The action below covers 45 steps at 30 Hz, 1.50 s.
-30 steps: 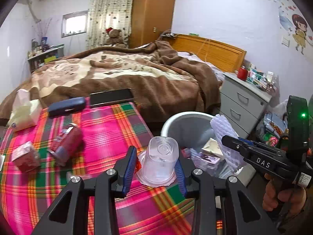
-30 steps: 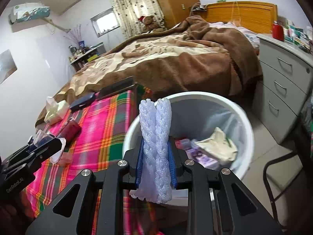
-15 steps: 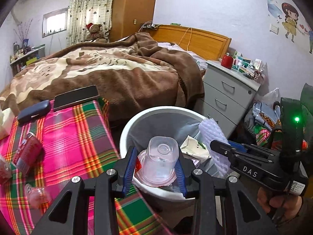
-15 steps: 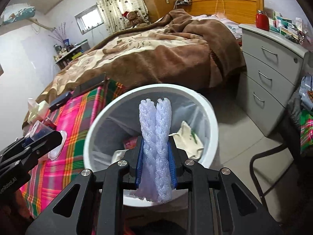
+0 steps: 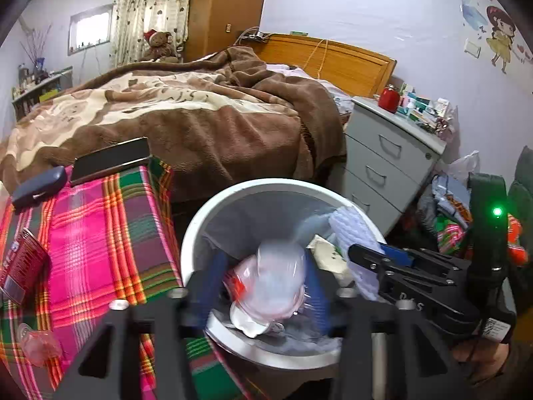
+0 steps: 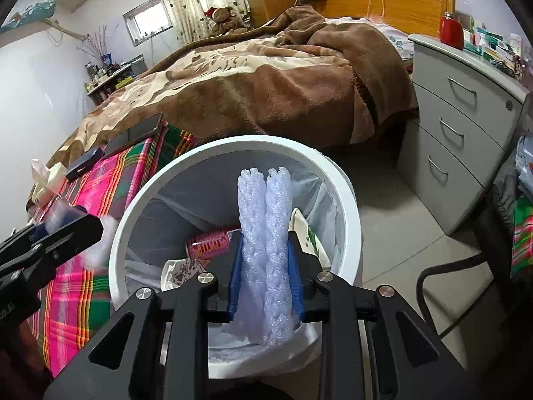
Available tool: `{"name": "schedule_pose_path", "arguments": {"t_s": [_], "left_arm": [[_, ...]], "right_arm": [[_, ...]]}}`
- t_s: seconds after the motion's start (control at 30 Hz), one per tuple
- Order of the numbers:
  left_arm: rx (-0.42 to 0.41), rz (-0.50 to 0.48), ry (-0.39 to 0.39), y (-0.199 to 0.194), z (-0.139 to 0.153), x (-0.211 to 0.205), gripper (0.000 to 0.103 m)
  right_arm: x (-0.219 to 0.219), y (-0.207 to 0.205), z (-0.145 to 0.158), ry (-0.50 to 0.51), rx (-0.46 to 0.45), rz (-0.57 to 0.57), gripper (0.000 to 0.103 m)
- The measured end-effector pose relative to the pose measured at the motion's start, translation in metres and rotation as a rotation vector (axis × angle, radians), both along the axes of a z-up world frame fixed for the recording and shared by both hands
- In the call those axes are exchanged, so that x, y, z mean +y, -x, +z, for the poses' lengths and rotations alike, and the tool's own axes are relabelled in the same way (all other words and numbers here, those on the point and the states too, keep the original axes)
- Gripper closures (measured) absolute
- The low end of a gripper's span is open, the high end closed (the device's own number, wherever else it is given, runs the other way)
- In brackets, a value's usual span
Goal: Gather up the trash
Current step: 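Carry the plastic cup and foam sleeves over the wastebasket and open both tools, then move both tools back over the plaid cloth toward the carton and can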
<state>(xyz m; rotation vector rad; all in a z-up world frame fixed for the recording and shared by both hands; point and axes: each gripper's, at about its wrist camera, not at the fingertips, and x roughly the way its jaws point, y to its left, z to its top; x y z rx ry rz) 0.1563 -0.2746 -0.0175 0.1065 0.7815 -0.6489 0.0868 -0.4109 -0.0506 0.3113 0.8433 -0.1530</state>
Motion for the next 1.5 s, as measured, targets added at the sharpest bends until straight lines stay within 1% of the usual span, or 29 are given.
{"name": "schedule_pose_path", "arguments": {"t_s": [0.03,0.1,0.13,0.17,0.47,0.83,1.13,1.5], "left_arm": [[0.002,-0.001,0.004,0.0,0.0,0.001,0.043],[0.008,0.0,0.012,-0.001,-0.001,0.002,0.043],[0.005,0.006,0.007,-0.001,-0.001,0.003,0.042],[0.003,0.008,0.005,0.0,-0.001,0.004,0.042],[-0.009,0.028,0.025,0.007,0.007,0.021,0.042],[-0.043,0.079,0.045,0.023,0.021,0.058,0.042],[-0.072,0.135,0.057,0.036,0.03,0.098,0.042],[-0.087,0.223,0.062,0.045,0.037,0.153,0.042]], "right_arm": [[0.0,0.001,0.0,-0.001,-0.002,0.002,0.073],[0.0,0.002,0.001,-0.011,-0.006,0.004,0.06],[-0.001,0.002,0.001,-0.017,-0.008,0.003,0.051],[-0.001,0.003,0.001,-0.025,-0.012,0.002,0.049],[0.005,0.01,0.009,-0.034,-0.045,-0.014,0.049],[0.028,0.014,0.022,-0.025,-0.082,0.009,0.049],[0.056,0.015,0.03,-0.017,-0.113,0.063,0.049],[0.096,0.014,0.034,-0.02,-0.13,0.145,0.049]]}}
